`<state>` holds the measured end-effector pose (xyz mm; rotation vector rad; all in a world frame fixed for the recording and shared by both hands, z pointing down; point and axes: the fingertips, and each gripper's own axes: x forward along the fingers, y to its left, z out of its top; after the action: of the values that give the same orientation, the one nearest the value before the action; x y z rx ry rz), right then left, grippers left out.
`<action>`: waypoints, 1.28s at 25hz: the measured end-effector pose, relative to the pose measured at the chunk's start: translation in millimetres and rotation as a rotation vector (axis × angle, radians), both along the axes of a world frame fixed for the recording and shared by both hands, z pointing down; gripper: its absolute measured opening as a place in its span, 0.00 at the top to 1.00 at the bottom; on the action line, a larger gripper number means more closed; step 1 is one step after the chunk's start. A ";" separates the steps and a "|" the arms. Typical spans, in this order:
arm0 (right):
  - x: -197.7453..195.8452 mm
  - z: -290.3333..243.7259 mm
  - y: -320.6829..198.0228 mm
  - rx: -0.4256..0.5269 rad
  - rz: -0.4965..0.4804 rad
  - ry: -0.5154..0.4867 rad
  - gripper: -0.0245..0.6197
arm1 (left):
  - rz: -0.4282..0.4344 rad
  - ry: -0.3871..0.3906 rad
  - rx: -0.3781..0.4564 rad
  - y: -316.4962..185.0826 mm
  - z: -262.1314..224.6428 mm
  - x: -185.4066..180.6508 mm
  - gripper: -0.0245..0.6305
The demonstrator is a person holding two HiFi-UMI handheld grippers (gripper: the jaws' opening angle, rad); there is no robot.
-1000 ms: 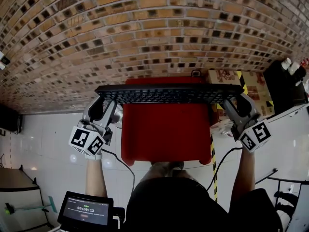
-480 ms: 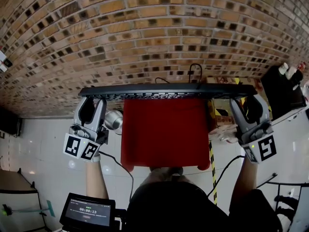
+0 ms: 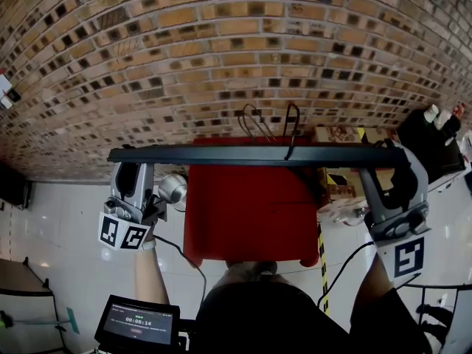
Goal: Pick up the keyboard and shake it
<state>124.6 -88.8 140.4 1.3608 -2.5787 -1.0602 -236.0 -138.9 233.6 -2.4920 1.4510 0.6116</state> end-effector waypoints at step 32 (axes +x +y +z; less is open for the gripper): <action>56.3 15.3 4.8 0.112 0.030 -0.297 0.71 | -0.010 -0.253 0.219 3.0 -103.7 46.5 0.67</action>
<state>180.9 -84.0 155.6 1.6965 -2.7240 -1.0868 -189.5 -135.9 129.9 -2.2946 1.2325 0.4100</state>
